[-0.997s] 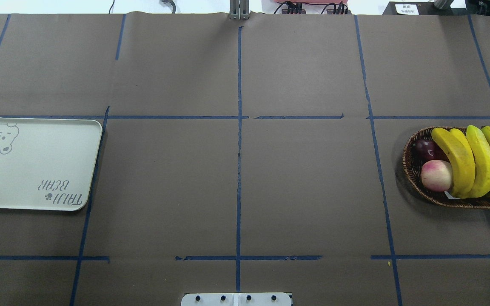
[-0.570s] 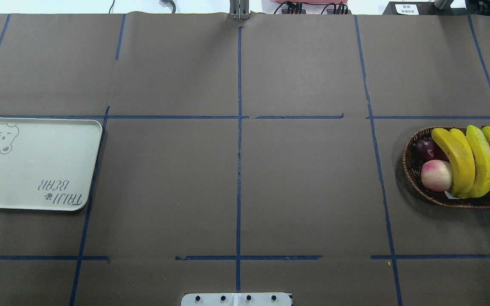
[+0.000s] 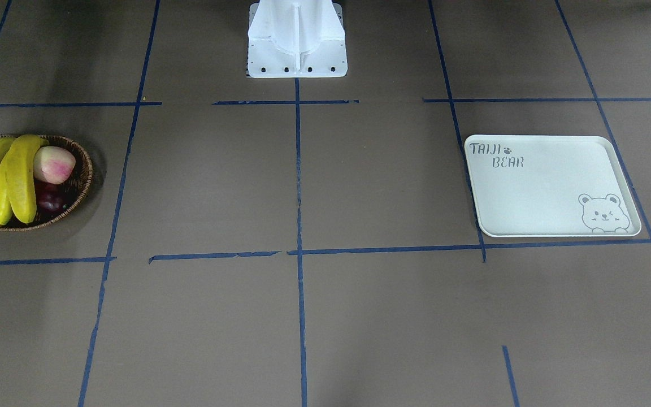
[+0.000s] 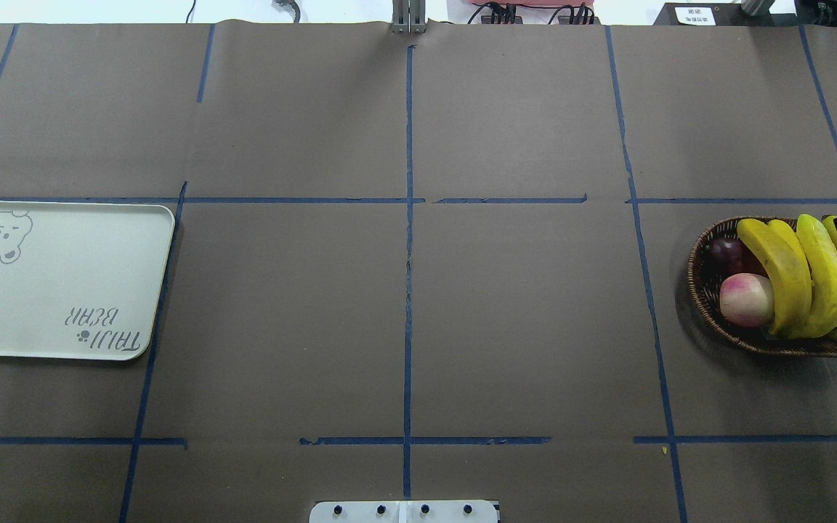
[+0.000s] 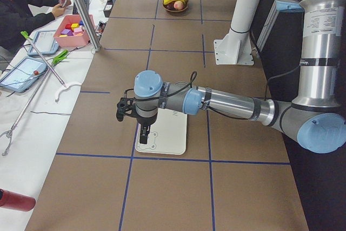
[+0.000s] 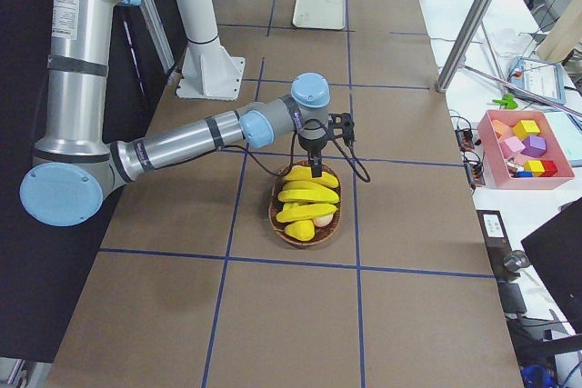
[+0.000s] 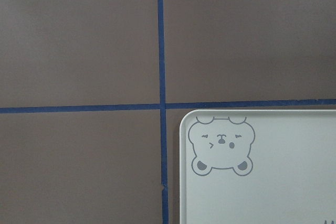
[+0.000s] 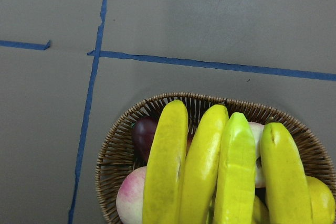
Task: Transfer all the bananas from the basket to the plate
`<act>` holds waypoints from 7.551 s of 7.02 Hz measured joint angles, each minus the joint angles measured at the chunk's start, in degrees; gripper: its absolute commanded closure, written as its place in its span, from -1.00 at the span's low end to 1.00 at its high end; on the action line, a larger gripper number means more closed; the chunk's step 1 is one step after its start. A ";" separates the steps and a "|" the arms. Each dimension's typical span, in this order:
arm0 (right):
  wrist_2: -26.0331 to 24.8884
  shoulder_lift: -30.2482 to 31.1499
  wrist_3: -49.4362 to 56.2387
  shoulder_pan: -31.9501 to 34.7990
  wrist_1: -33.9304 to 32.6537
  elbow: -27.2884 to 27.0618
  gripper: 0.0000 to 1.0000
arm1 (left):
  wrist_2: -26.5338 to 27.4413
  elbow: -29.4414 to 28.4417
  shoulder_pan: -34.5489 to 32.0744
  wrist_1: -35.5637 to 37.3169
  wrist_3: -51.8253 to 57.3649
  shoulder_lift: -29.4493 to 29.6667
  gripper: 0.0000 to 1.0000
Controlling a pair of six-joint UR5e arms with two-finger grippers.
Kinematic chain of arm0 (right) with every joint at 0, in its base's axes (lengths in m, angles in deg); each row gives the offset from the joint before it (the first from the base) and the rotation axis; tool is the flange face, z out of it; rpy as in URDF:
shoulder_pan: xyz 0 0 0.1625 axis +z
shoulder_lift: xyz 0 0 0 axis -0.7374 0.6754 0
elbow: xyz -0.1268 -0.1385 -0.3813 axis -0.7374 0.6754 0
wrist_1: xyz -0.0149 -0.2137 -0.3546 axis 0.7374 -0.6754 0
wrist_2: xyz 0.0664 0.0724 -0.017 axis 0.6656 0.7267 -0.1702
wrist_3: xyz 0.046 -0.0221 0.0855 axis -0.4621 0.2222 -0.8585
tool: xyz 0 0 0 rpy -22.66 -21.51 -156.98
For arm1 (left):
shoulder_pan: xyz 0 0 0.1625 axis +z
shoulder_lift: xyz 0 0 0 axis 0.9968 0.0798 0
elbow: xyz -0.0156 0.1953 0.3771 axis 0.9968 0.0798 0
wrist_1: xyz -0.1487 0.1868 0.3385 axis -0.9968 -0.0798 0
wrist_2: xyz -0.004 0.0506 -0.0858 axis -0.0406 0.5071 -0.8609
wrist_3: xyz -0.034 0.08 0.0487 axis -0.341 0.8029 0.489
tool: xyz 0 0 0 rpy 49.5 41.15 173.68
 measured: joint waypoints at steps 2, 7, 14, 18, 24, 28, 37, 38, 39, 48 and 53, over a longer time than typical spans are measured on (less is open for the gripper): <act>-3.52 2.11 -5.65 -6.36 4.32 -0.14 -0.96 | -0.96 -0.03 0.01 -0.04 -0.60 0.05 -0.99; -8.64 2.05 -8.87 -13.61 4.62 2.08 -0.62 | -1.32 -0.05 0.01 -0.09 -1.75 0.33 -0.99; -9.01 0.90 -8.81 -14.53 4.76 4.08 0.63 | -1.30 -0.74 0.02 -0.02 -1.76 0.60 -0.99; -8.19 1.41 -8.18 -12.30 4.85 2.47 0.94 | -1.30 -1.16 0.01 -0.04 -2.28 0.70 -0.99; 2.95 -2.33 -13.43 -5.53 5.12 -2.25 0.94 | -4.04 1.05 2.10 -0.87 -8.05 3.23 -0.97; -7.80 -15.42 -44.39 -21.34 14.50 -2.18 0.94 | -8.28 2.42 15.42 -22.90 -43.75 5.96 -0.96; -36.22 -33.57 -60.23 -46.57 22.60 -1.90 0.93 | 7.44 -1.21 41.79 -49.48 -103.98 30.26 -0.93; -36.23 -33.68 -60.19 -47.48 24.27 -1.71 0.93 | 9.49 -1.49 43.95 -49.54 -104.10 31.58 -0.93; -36.23 -33.70 -60.17 -48.00 25.31 -1.63 0.93 | 11.92 -1.63 46.21 -49.60 -104.09 32.60 -0.92; -36.40 -34.49 -60.56 -48.24 26.59 -1.70 0.93 | 16.92 -0.98 53.77 -50.26 -103.74 34.14 -0.60; -36.91 -34.45 -60.59 -48.17 26.57 -1.68 -0.99 | 16.97 -0.59 53.95 -50.04 -103.79 34.13 1.00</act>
